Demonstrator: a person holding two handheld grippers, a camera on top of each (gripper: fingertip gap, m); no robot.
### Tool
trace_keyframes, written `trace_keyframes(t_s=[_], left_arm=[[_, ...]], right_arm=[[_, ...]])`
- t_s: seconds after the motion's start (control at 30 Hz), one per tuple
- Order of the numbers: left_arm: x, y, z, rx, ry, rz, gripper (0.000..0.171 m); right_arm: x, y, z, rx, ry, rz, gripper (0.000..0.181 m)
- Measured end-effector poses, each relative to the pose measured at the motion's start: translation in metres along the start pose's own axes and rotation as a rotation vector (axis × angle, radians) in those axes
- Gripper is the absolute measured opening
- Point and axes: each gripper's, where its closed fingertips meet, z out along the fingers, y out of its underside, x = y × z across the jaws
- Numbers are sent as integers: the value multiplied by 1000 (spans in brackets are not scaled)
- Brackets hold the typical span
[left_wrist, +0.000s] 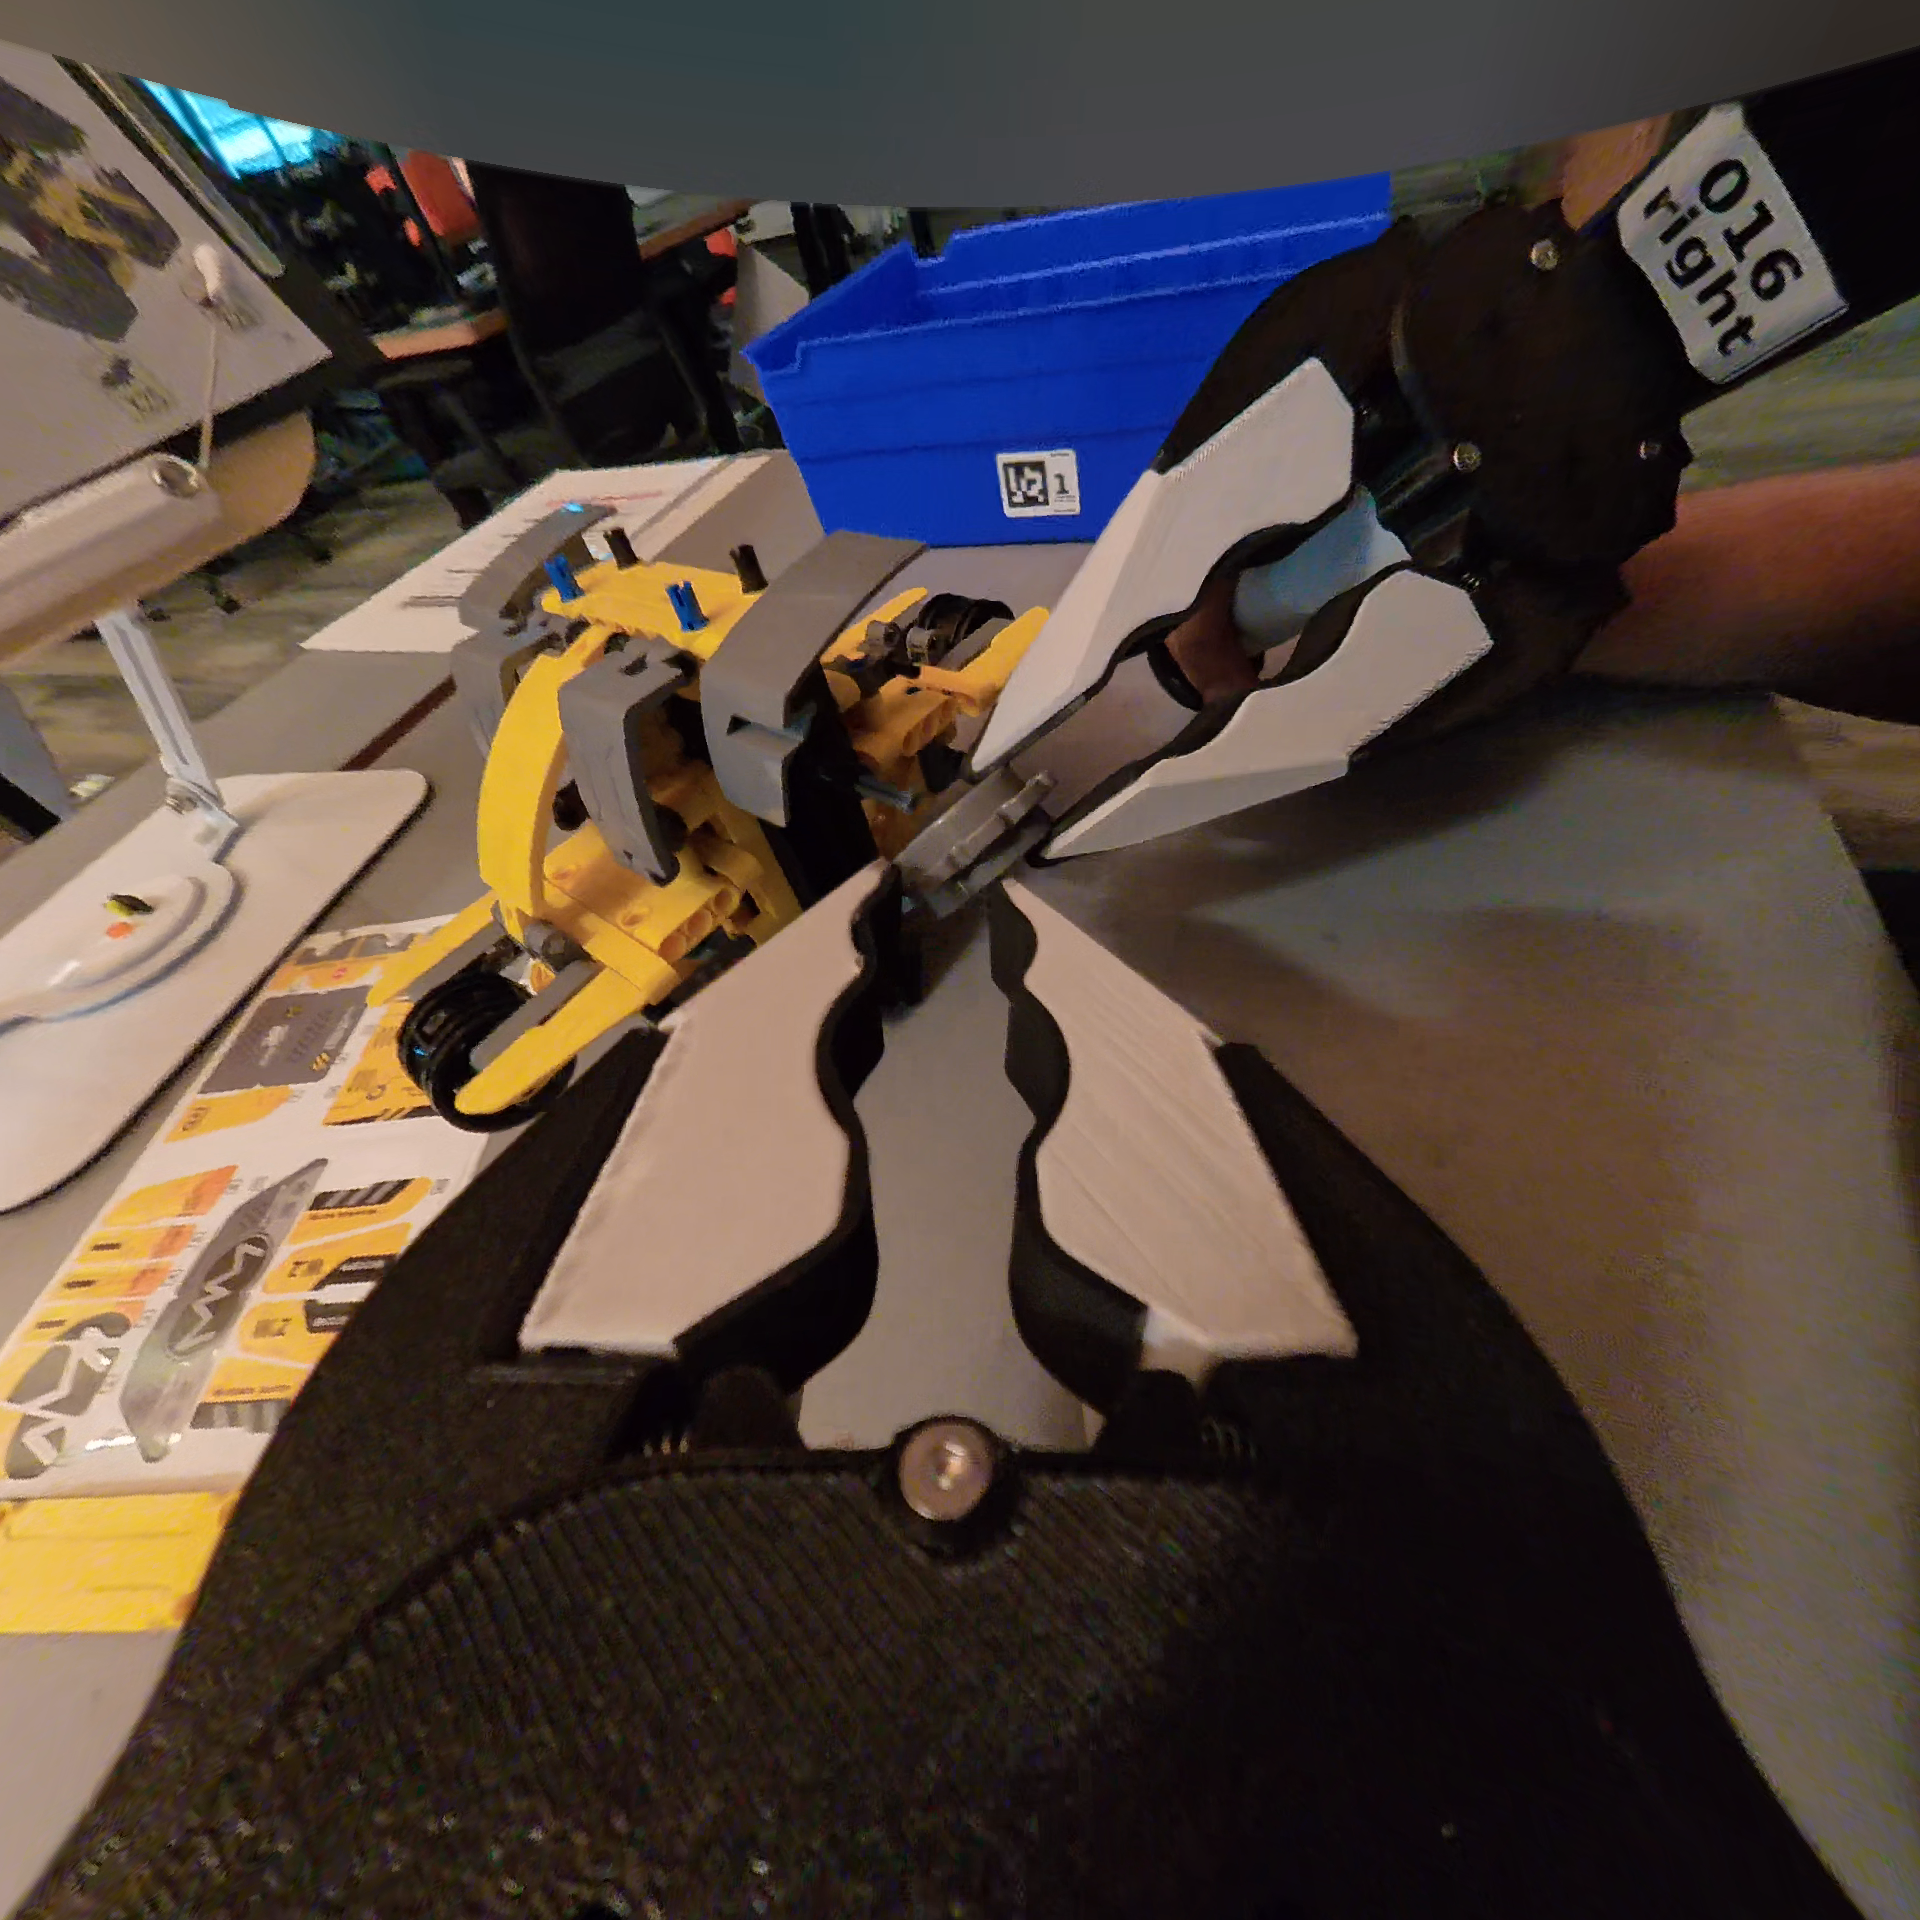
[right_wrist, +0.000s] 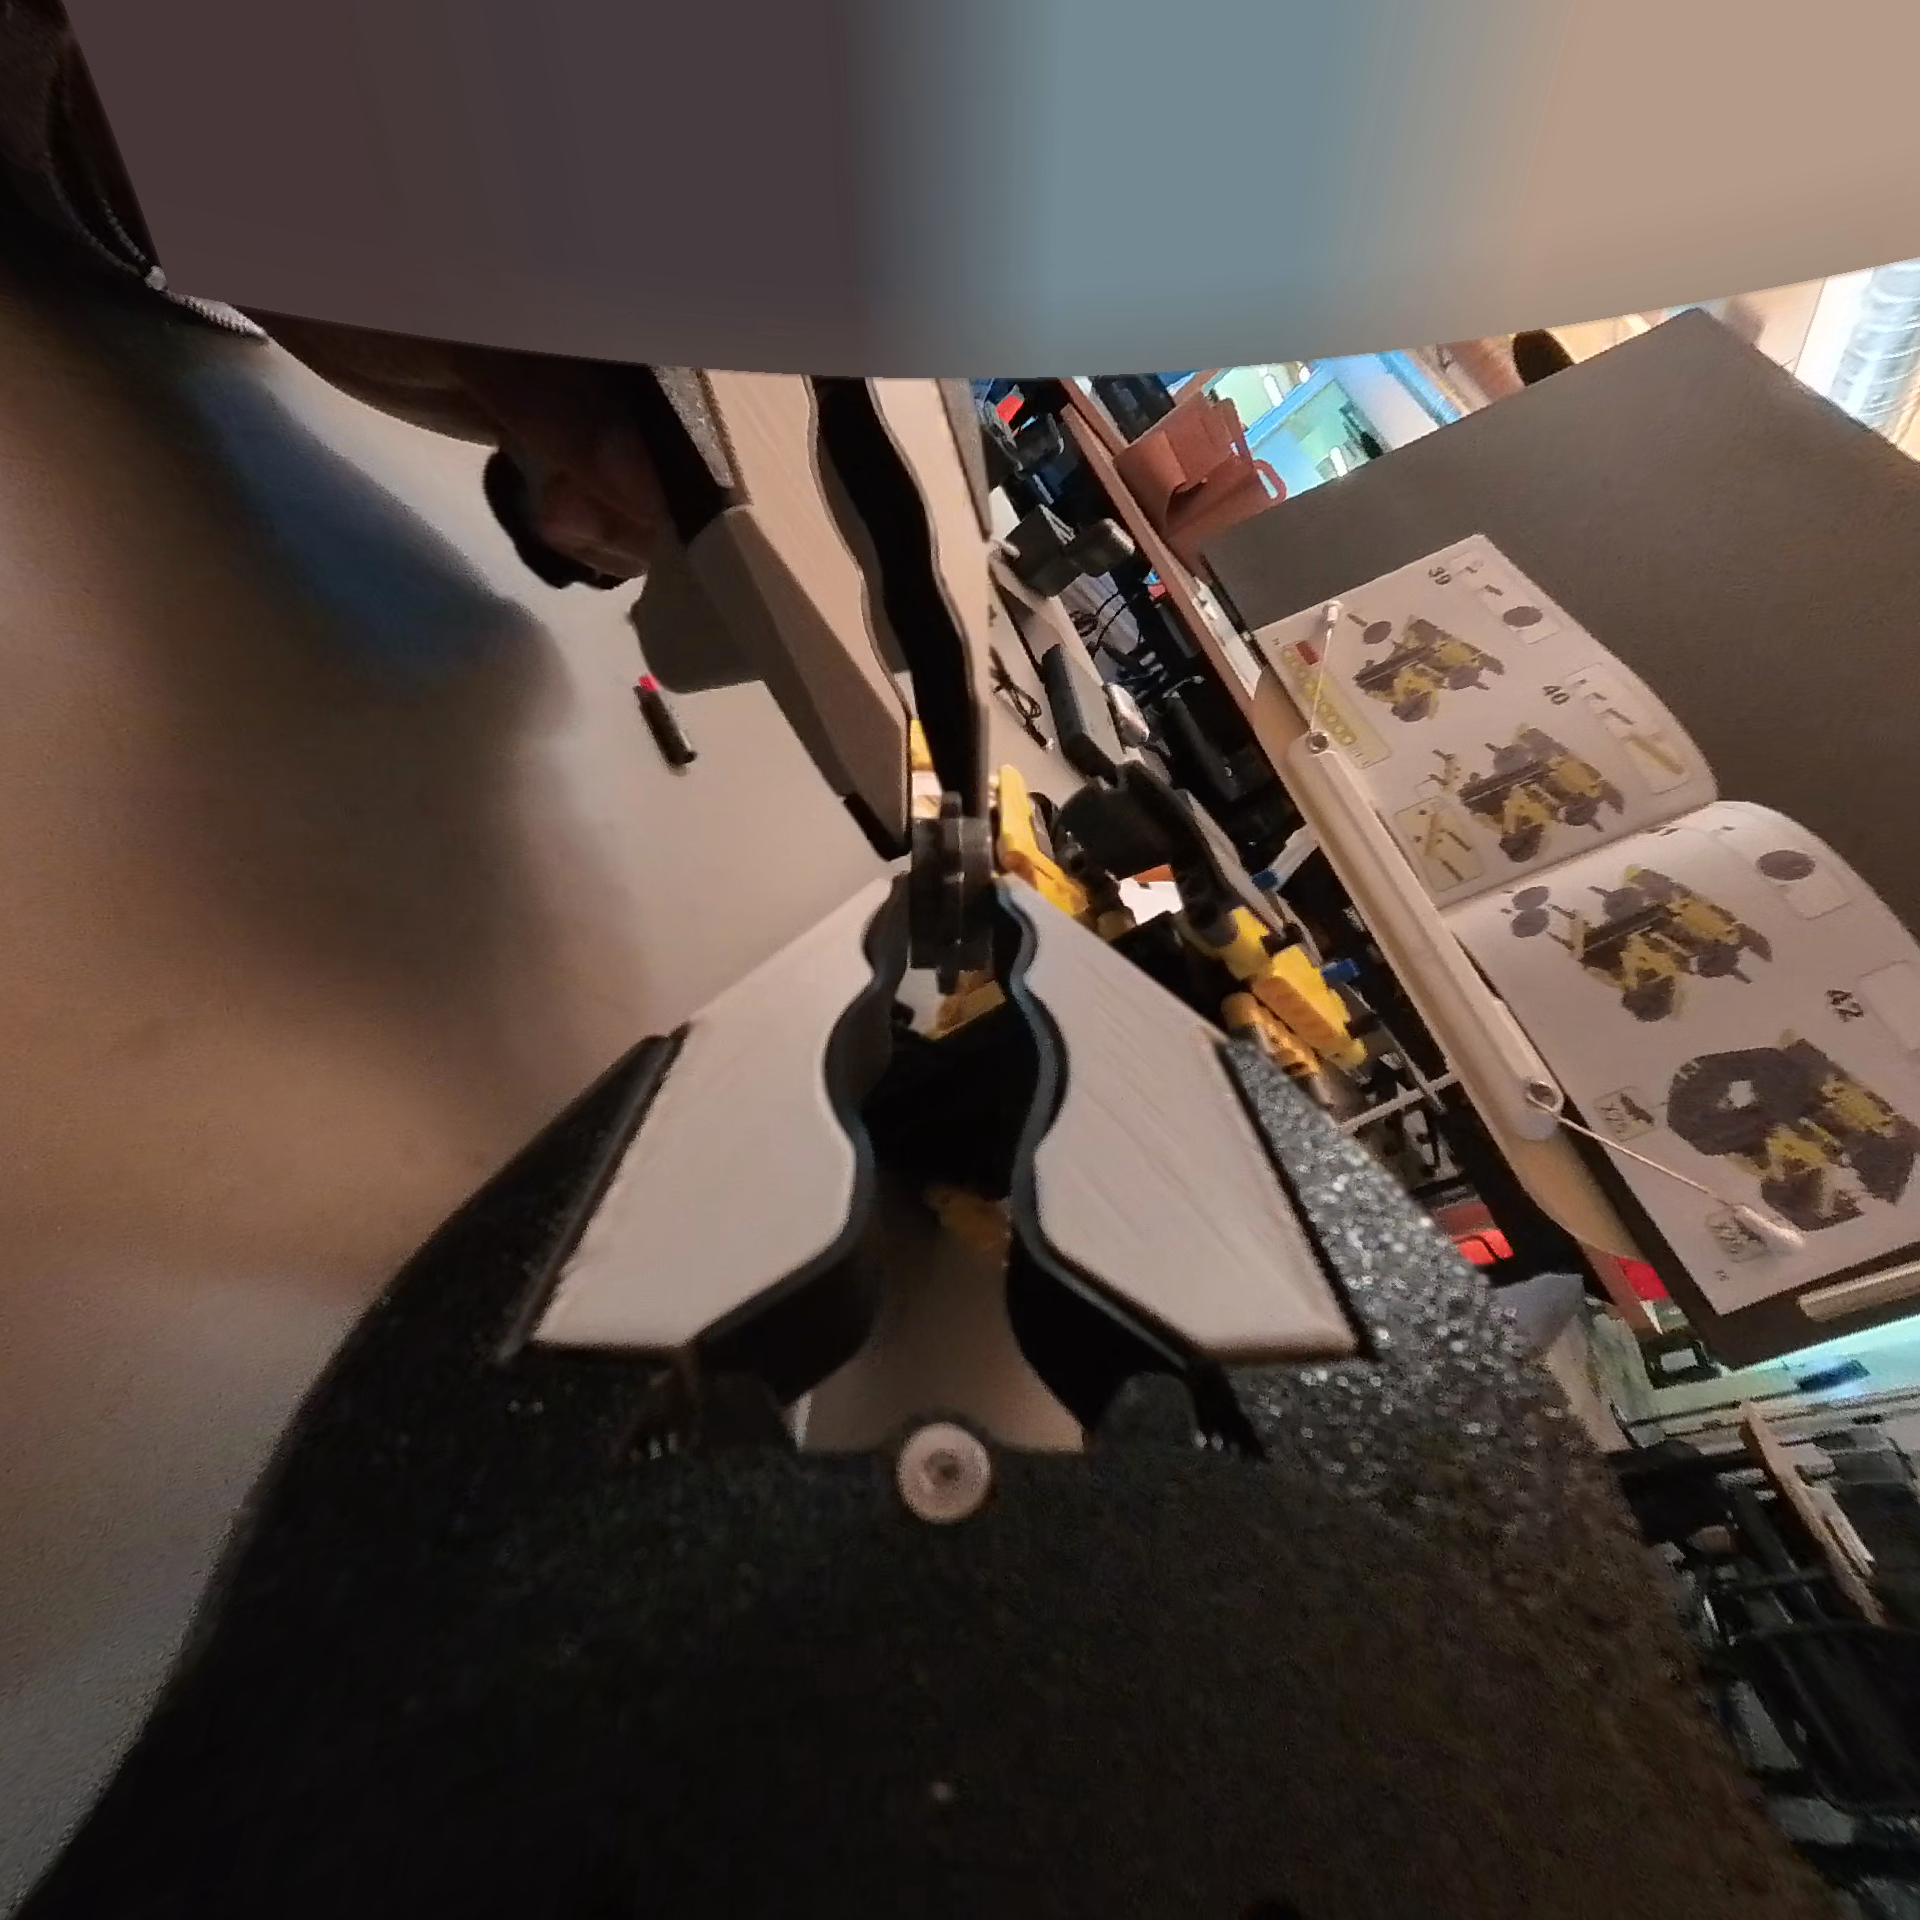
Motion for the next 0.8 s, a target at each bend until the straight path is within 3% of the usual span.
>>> trace_keyframes(t_s=[0.4,0.8], left_arm=[[-7,-4,4,39,26,-135,14],[-9,-3,8,27,1,-137,14]], right_arm=[[8,2,2,19,-16,148,14],[10,6,3,11,-28,215,15]])
